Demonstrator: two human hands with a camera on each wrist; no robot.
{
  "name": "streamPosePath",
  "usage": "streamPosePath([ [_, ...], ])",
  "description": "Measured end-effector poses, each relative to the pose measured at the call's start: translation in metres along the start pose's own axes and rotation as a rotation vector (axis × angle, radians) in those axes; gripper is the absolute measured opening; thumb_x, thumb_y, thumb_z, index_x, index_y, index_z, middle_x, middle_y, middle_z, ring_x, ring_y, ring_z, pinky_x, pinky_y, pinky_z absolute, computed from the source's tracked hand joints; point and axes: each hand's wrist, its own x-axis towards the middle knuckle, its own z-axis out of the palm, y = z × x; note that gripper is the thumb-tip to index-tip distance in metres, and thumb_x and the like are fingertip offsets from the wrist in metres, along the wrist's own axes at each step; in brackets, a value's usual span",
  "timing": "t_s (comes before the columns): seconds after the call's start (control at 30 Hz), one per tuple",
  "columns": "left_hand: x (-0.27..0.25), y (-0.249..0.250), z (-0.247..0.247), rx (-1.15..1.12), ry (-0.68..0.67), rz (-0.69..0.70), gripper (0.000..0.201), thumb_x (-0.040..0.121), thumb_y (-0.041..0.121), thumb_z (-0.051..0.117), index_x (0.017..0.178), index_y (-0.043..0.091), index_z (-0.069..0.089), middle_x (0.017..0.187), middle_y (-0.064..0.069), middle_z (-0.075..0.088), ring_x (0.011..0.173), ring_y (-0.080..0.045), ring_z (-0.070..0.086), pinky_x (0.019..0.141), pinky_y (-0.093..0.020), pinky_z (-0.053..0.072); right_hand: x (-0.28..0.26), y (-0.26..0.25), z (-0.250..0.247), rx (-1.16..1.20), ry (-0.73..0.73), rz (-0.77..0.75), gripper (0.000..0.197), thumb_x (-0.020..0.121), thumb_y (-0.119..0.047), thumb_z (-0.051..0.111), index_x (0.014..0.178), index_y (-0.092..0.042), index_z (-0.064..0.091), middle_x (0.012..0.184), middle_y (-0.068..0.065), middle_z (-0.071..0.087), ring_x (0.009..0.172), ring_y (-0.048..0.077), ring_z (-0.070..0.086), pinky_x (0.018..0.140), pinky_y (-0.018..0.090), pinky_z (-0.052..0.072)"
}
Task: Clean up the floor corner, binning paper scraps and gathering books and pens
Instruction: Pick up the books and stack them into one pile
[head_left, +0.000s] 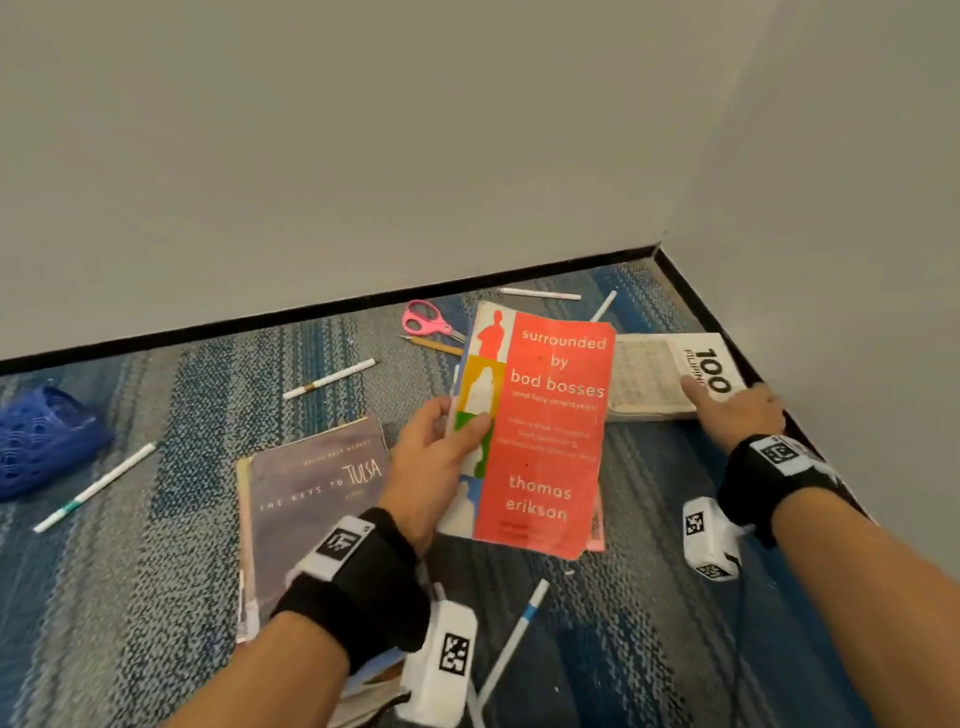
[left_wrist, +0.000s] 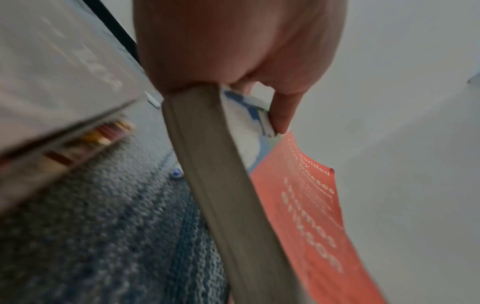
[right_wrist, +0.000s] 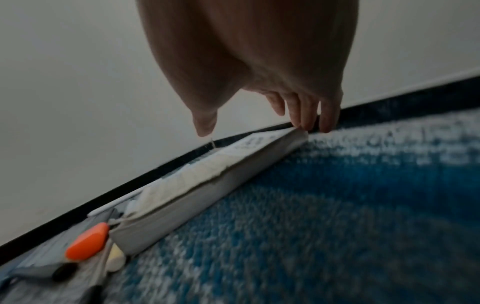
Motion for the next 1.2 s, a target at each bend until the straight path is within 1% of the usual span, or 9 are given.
streamPosePath([
  [0.2, -0.003, -0.006, -0.050, -0.058, 0.157, -0.038, 0.036, 0.094, 0.019, 0.057, 0.120, -0.006, 0.051, 0.105, -0.018, 0.071, 0.092, -0.036, 0.069, 0.083, -0.048, 0.057, 0.013, 0.004, 0.047, -0.054, 0.108, 0.077, 0.116, 0.069, -0.068, 0.067, 0.145, 0.003, 0.016, 0.151, 0.022, 0.022, 0.138, 0.040, 0.023, 0.112, 0.054, 0.021],
  [0.4, -0.013, -0.015, -0.065, -0.080, 0.208, -0.025, 0.042, 0.090, 0.029, 0.064, 0.118, 0.000, 0.056, 0.106, -0.011, 0.073, 0.097, -0.030, 0.070, 0.089, -0.048, 0.055, 0.028, 0.009, 0.031, -0.180, 0.010, 0.164, 0.130, 0.044, -0.082, 0.070, 0.137, 0.001, 0.034, 0.139, 0.026, 0.041, 0.128, 0.042, 0.039, 0.111, 0.051, 0.029],
  [0.47, -0.016, -0.018, -0.062, -0.094, 0.213, -0.031, 0.040, 0.089, 0.026, 0.065, 0.118, 0.000, 0.056, 0.104, -0.011, 0.073, 0.094, -0.031, 0.071, 0.086, -0.046, 0.056, 0.033, 0.016, 0.028, -0.017, -0.099, 0.203, 0.110, 0.037, -0.073, 0.081, 0.123, -0.009, 0.054, 0.127, 0.020, 0.057, 0.113, 0.038, 0.055, 0.102, 0.052, 0.042],
  [0.57, -0.025, -0.020, -0.060, -0.078, 0.199, -0.020, 0.036, 0.091, 0.021, 0.063, 0.117, -0.002, 0.056, 0.102, -0.013, 0.074, 0.091, -0.032, 0.071, 0.078, -0.041, 0.060, 0.037, 0.032, 0.023, 0.342, -0.220, 0.222, 0.050, 0.058, -0.038, 0.087, 0.097, -0.013, 0.067, 0.116, 0.014, 0.067, 0.092, 0.031, 0.064, 0.091, 0.047, 0.051],
  [0.7, -0.038, -0.014, -0.060, -0.083, 0.170, -0.028, 0.035, 0.092, 0.023, 0.062, 0.117, 0.000, 0.056, 0.100, -0.014, 0.074, 0.090, -0.034, 0.071, 0.078, -0.043, 0.059, -0.016, 0.004, -0.001, 0.687, -0.066, 0.130, 0.034, 0.085, -0.017, 0.068, 0.116, -0.003, 0.061, 0.114, 0.010, 0.062, 0.090, 0.028, 0.063, 0.065, 0.032, 0.048],
  [0.87, -0.055, -0.001, -0.060, -0.061, 0.155, 0.016, 0.020, 0.094, 0.025, 0.059, 0.100, 0.006, 0.059, 0.098, -0.016, 0.074, 0.082, -0.030, 0.072, 0.077, -0.043, 0.058, -0.099, -0.053, -0.061, 1.058, 0.000, -0.263, 0.018, 0.086, -0.020, 0.069, 0.085, -0.021, 0.050, 0.114, 0.022, 0.065, 0.100, 0.028, 0.067, 0.085, 0.048, 0.057],
  [0.93, -0.065, 0.002, -0.062, -0.062, 0.165, 0.033, 0.016, 0.093, 0.026, 0.060, 0.097, 0.010, 0.057, 0.100, -0.015, 0.073, 0.082, -0.028, 0.072, 0.077, -0.042, 0.058, -0.136, -0.073, -0.089, 1.220, -0.087, -0.416, 0.024, 0.085, -0.025, 0.069, 0.101, -0.012, 0.057, 0.113, 0.017, 0.067, 0.100, 0.027, 0.069, 0.084, 0.042, 0.058],
  [1.03, -0.081, 0.005, -0.068, -0.088, 0.186, 0.049, 0.044, 0.088, 0.036, 0.065, 0.116, 0.003, 0.054, 0.106, -0.013, 0.072, 0.093, -0.031, 0.071, 0.087, -0.048, 0.056, -0.187, -0.096, -0.109, 1.289, -0.320, -0.509, 0.048, 0.089, -0.034, 0.061, 0.123, 0.000, 0.055, 0.113, 0.016, 0.069, 0.101, 0.028, 0.069, 0.081, 0.041, 0.058],
  [1.2, -0.110, 0.008, -0.078, -0.257, 0.076, 0.005, 0.070, 0.077, 0.057, 0.071, 0.123, 0.005, 0.061, 0.117, -0.019, 0.067, 0.111, -0.040, 0.062, 0.098, -0.056, 0.047, -0.250, -0.116, -0.048, 0.940, -0.724, -0.441, 0.029, 0.098, -0.031, 0.048, 0.113, -0.010, 0.061, 0.104, 0.011, 0.072, 0.088, 0.022, 0.072, 0.071, 0.034, 0.059],
])
